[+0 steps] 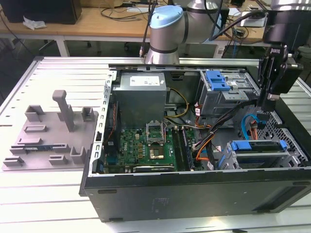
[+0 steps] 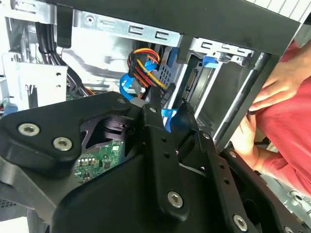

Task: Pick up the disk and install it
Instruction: 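Insert the first disk wire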

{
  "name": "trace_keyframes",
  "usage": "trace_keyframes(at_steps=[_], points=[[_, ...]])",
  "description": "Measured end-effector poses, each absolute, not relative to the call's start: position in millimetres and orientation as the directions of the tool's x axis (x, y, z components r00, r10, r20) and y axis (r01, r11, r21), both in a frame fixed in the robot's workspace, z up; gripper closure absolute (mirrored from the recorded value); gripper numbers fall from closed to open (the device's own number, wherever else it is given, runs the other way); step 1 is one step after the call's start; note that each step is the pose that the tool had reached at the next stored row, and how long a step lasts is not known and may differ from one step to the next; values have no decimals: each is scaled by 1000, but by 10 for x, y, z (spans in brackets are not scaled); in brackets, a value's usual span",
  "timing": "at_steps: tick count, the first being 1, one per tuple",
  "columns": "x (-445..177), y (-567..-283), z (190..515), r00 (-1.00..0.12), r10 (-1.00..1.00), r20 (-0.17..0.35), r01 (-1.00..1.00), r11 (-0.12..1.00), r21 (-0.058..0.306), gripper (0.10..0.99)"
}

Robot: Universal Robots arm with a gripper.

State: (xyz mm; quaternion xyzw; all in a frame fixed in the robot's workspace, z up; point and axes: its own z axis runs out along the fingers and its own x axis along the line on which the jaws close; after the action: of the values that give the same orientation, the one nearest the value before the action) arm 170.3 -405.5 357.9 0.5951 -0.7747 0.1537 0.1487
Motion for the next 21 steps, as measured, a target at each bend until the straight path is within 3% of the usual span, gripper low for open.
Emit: trace_keyframes(at_steps=[12,16,21], points=[[1713,-4052,3460,-248,-876,414,-968,244,-63,733],[1685,-4052,3436,-259,-876,406,-966,242,-95,733],[1657,-4052,3435,-260,-875,408,-965,241,-98,733]])
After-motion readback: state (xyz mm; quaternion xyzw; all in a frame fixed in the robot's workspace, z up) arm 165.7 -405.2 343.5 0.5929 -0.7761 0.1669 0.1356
